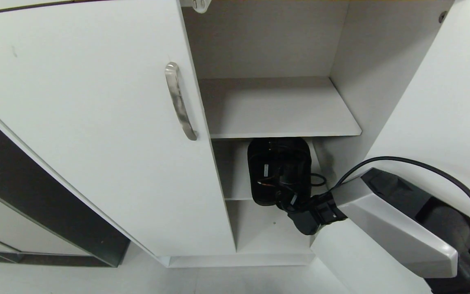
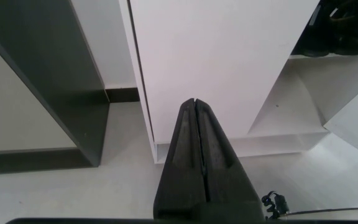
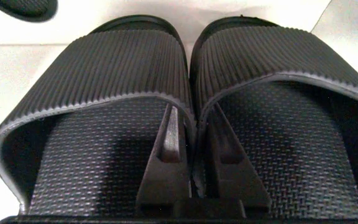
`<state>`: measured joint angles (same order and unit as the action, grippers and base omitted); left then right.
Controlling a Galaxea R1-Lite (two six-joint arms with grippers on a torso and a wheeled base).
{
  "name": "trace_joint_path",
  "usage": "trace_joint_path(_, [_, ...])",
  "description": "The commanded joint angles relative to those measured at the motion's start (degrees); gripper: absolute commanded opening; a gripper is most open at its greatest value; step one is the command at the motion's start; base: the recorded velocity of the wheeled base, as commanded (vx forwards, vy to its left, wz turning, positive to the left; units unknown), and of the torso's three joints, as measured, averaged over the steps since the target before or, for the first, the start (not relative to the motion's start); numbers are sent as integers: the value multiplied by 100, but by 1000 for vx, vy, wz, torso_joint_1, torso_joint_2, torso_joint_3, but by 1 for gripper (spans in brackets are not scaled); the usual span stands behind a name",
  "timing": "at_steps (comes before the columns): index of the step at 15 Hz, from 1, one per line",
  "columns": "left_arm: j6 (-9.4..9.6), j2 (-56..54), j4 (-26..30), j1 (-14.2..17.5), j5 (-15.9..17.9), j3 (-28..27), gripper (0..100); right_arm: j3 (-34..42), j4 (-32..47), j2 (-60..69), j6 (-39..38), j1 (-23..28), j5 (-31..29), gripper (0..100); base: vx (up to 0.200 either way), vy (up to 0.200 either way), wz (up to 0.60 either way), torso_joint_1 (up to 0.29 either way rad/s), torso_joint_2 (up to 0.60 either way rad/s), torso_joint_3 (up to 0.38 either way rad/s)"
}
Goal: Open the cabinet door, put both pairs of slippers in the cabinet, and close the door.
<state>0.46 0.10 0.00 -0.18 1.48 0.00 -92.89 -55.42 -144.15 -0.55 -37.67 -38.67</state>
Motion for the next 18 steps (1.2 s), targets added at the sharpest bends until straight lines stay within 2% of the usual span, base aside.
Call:
trace_joint_path(1, [6,8,0,1,2,0,0,-54,-4,-87,2,14,0,0,0,0,0,0,0,0])
trace_joint_path(12, [-2,8,-9,1,2,0,0,-185,14,-262,2,84,-9,0,0,0,0,0,0,0])
trace_joint_path(13, [-2,8,0,1,2,0,0,-185,14,-262,2,84,-9,100,0,0,0,0,0,0])
trace_joint_path(18, [-2,8,-9,1,2,0,0,509,-57,230,37,-92,-88,100,0,0,0,0,0,0])
